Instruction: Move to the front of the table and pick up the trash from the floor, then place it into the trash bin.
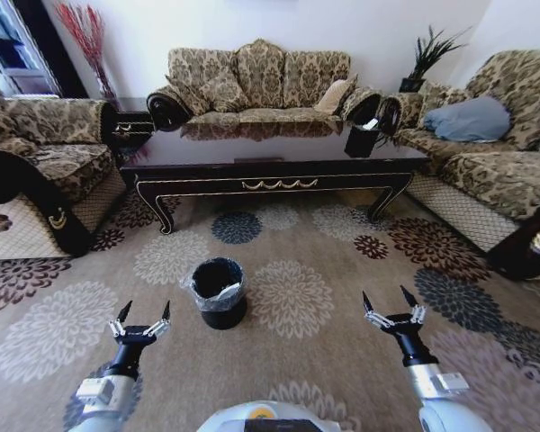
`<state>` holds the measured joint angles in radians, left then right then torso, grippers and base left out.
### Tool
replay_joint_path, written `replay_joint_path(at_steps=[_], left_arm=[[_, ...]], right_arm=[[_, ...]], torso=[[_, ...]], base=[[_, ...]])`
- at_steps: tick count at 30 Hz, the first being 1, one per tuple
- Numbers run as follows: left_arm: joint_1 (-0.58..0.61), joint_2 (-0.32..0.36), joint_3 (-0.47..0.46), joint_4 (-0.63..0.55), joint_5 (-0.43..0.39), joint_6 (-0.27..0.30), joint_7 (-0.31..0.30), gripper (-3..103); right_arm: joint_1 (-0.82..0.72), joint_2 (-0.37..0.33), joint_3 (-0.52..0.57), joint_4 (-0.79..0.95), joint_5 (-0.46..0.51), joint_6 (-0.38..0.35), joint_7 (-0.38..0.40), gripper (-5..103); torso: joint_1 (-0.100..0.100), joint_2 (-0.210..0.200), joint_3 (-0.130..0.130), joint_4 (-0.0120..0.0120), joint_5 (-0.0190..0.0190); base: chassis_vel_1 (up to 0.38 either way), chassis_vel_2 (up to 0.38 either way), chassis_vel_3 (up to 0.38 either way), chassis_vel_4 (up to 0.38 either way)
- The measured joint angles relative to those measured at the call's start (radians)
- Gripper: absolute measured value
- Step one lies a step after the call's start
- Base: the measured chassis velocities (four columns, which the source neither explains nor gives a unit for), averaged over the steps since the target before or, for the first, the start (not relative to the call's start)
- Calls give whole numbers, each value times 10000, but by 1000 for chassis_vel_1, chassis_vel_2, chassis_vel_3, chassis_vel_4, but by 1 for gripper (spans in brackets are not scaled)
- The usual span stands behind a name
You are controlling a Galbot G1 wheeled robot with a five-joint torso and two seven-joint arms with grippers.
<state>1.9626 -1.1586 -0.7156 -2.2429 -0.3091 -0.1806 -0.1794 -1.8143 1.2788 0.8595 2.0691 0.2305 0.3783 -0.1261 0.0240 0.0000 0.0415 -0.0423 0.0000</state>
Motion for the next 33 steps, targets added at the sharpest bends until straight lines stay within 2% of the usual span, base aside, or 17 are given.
replay_joint_path(at_steps=[33], left_arm=[[0, -1, 0, 0, 0, 1, -2, 100]], right_arm=[[-1, 0, 0, 1, 0, 1, 0, 100]], torso=[[-1, 0, -1, 0, 0]], base=[[131, -133, -136, 135]])
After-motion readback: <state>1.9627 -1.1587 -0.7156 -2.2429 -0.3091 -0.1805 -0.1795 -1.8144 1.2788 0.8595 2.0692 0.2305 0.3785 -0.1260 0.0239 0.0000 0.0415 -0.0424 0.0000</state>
